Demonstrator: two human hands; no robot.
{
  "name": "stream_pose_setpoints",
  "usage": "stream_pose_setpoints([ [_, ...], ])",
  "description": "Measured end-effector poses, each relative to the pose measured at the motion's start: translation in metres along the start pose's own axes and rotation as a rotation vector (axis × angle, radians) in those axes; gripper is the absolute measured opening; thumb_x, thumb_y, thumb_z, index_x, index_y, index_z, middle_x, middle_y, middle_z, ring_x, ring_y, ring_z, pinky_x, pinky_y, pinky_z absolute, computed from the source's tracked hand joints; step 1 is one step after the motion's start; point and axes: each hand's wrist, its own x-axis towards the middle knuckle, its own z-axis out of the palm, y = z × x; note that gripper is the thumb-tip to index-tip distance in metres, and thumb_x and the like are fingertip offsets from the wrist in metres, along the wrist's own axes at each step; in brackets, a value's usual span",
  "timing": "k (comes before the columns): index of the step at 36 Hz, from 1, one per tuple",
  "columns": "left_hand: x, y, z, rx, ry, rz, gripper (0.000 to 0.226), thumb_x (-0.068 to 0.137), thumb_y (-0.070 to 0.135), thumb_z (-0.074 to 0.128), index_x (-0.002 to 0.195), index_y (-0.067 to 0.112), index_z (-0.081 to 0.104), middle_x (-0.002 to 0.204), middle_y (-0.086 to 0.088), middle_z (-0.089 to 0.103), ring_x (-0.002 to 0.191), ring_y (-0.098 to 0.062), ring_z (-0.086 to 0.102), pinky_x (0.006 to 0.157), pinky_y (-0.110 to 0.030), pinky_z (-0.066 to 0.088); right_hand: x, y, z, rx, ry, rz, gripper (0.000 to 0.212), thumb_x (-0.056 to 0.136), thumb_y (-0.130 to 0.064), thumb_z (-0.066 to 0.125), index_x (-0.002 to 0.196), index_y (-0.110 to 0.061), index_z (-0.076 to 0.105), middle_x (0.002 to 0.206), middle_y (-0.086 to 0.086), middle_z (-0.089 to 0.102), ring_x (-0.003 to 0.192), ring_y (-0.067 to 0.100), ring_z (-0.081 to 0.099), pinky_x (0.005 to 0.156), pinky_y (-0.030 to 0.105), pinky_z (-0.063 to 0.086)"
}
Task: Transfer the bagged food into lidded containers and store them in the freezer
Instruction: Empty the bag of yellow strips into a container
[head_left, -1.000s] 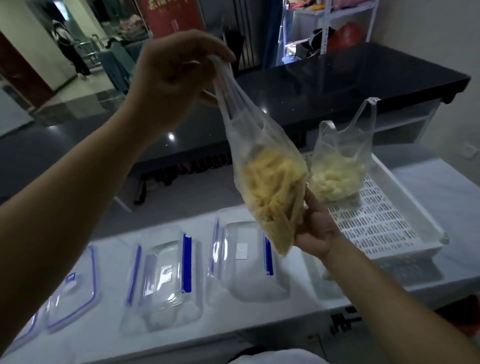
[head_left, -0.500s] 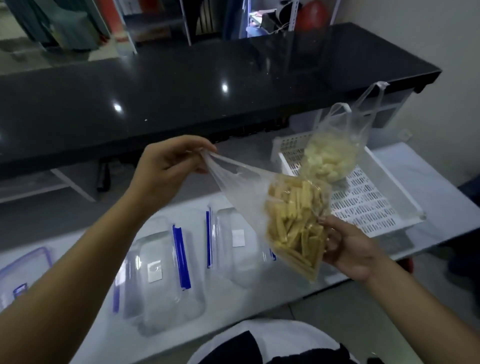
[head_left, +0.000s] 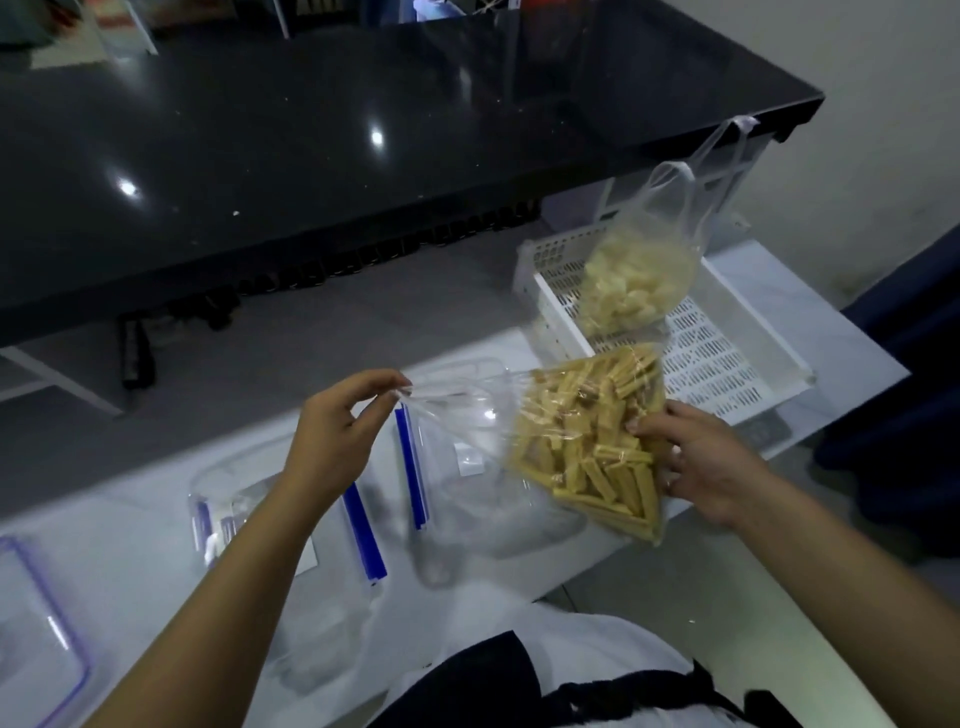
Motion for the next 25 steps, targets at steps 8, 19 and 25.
stream_pose_setpoints([
  [8,-0.001,-0.018,-0.003,0.081,-0.031,-0.025,0.024,0.099,0.019,0.061,0.097,0.043,0.066,0.101,0.036,0.061,0.099,0.020,0.056,0.080,-0.003,0.040,-0.004,-0.008,0.011,-0.051,0.050,-0.068,0.026,0.078,-0.005,0.074,0.095,-0.025,0.076,0.082,0.000,0.077,0.061,0.012,0.072,0.042,0.025,0.048],
  [19,-0.006,-0.032,0.008,0.317,-0.034,0.014,0.015,0.094,0.016,0.066,0.106,0.022,0.074,0.105,0.008,0.073,0.093,-0.008,0.054,0.088,-0.028,0.042,0.000,-0.021,0.018,-0.151,0.093,-0.094,0.032,0.077,-0.004,0.074,0.103,-0.022,0.075,0.083,0.003,0.077,0.071,0.020,0.071,0.060,0.033,0.052],
  [25,-0.007,-0.033,0.011,0.312,-0.001,0.019,0.015,0.091,0.014,0.069,0.104,0.020,0.075,0.099,0.010,0.072,0.090,-0.008,0.056,0.087,-0.028,0.043,-0.002,-0.027,0.020,-0.188,0.049,-0.114,0.031,0.077,-0.002,0.075,0.101,-0.021,0.076,0.082,0.003,0.076,0.067,0.018,0.070,0.067,0.034,0.050],
])
